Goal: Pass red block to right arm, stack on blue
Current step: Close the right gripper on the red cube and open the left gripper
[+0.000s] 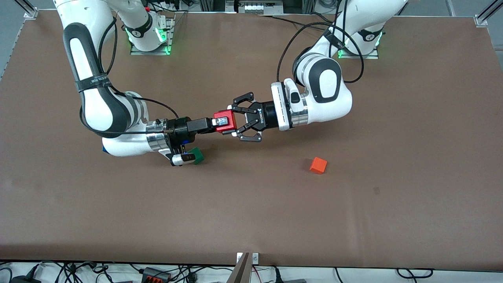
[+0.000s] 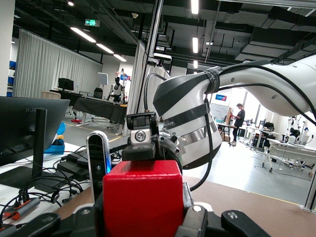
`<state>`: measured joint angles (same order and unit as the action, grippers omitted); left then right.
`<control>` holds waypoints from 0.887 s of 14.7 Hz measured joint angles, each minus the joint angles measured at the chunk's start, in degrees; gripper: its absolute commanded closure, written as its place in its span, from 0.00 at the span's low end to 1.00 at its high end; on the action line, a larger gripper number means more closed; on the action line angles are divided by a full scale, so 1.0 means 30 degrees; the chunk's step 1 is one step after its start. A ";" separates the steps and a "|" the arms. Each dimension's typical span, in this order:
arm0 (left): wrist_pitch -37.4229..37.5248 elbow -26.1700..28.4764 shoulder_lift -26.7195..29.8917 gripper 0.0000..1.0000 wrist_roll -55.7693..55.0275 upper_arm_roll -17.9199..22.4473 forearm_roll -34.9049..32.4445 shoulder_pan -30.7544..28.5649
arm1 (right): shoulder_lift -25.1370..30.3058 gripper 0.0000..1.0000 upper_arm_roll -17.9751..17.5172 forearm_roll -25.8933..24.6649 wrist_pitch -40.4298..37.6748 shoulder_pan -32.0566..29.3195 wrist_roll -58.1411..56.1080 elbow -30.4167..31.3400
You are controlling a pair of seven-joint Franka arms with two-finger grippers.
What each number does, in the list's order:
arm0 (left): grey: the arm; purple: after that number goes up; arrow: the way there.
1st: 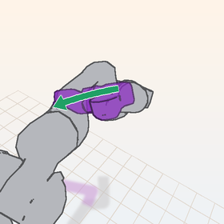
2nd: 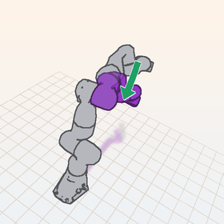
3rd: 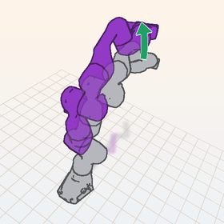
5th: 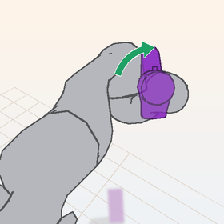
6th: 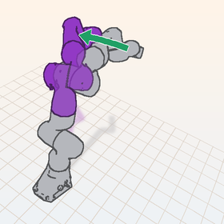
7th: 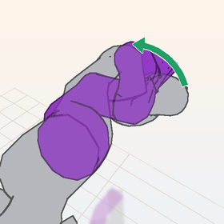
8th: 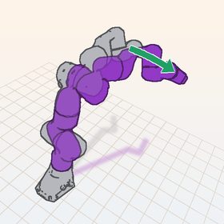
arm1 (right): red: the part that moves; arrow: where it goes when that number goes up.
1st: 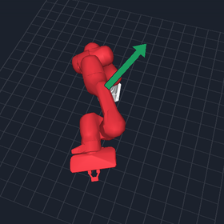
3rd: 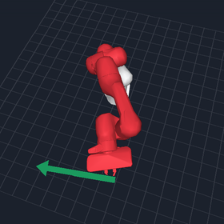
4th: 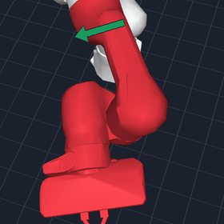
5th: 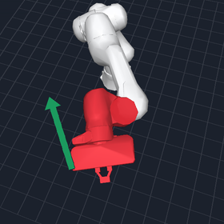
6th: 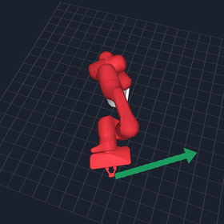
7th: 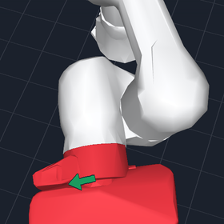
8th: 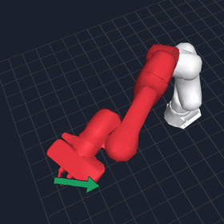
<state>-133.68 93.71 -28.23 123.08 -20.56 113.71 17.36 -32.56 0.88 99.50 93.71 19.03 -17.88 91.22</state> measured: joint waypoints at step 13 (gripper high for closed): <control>-0.0085 0.0032 -0.0030 0.00 -0.0106 -0.0005 0.0184 0.0004 | 0.0000 1.00 0.0016 0.0185 -0.0010 -0.0054 0.0036 -0.0193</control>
<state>-133.93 93.80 -28.32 122.76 -20.58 114.26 17.38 -32.56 0.93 100.05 93.68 18.86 -17.77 90.64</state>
